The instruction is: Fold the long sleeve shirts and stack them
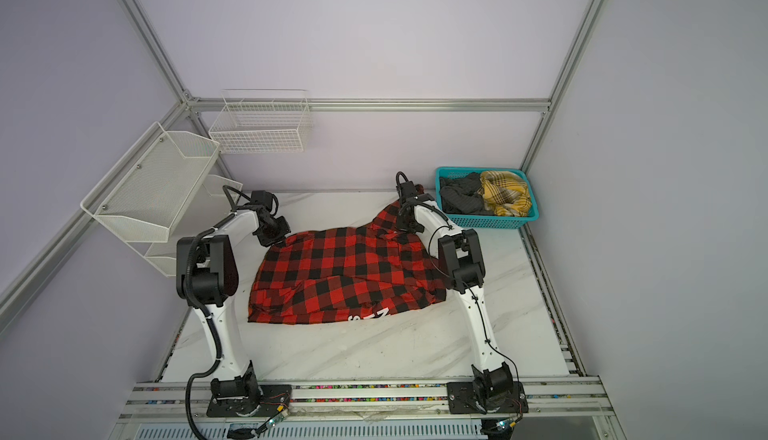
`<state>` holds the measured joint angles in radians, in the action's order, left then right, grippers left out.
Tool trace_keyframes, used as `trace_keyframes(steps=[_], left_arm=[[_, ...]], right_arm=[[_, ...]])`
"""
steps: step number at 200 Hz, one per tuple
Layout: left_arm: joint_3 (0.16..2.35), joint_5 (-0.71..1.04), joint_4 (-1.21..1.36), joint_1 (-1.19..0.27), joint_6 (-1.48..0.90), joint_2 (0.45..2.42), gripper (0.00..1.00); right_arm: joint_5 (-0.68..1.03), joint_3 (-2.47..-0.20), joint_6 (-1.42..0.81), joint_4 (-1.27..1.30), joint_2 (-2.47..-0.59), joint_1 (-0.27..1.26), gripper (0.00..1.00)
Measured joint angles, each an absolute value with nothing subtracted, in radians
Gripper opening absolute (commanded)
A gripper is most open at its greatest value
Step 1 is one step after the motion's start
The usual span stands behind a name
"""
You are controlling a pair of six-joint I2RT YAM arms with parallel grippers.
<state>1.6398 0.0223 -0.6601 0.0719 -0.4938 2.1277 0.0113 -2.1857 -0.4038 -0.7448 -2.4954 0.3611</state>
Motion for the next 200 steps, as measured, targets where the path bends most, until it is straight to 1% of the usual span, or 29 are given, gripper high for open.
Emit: trace_keyframes(steps=[19, 32, 40, 54, 71, 88, 103, 115, 130, 164, 200], left_arm=[[1.640, 0.022, -0.662, 0.072, -0.493, 2.128, 0.00], [1.640, 0.023, -0.665, 0.072, -0.493, 2.129, 0.00], [1.640, 0.024, -0.667, 0.072, -0.493, 2.129, 0.00], [1.640, 0.027, -0.670, 0.072, -0.492, 2.130, 0.00], [1.640, 0.028, -0.672, 0.072, -0.486, 2.130, 0.00], [1.640, 0.030, -0.674, 0.072, -0.486, 2.130, 0.00], [1.640, 0.031, -0.675, 0.072, -0.486, 2.130, 0.00], [1.640, 0.031, -0.675, 0.072, -0.486, 2.130, 0.00], [1.640, 0.033, -0.675, 0.072, -0.486, 2.130, 0.00], [1.640, 0.038, -0.673, 0.072, -0.487, 2.130, 0.00], [1.640, 0.038, -0.671, 0.072, -0.487, 2.130, 0.00]], right_arm=[[-0.020, -2.296, -0.411, -0.746, -2.564, 0.356, 0.13], [-0.048, -2.395, -0.412, -0.738, -2.627, 0.348, 0.16], [-0.056, -2.452, -0.414, -0.732, -2.663, 0.340, 0.21], [-0.057, -2.523, -0.411, -0.721, -2.705, 0.325, 0.33], [-0.032, -2.533, -0.403, -0.707, -2.709, 0.311, 0.45], [0.013, -2.484, -0.394, -0.675, -2.679, 0.302, 0.52], [0.049, -2.421, -0.392, -0.668, -2.632, 0.296, 0.56], [0.065, -2.395, -0.388, -0.671, -2.596, 0.296, 0.56], [0.064, -2.386, -0.384, -0.684, -2.553, 0.297, 0.53], [-0.002, -2.320, -0.372, -0.714, -2.452, 0.298, 0.52], [-0.030, -2.230, -0.359, -0.747, -2.445, 0.299, 0.52]])
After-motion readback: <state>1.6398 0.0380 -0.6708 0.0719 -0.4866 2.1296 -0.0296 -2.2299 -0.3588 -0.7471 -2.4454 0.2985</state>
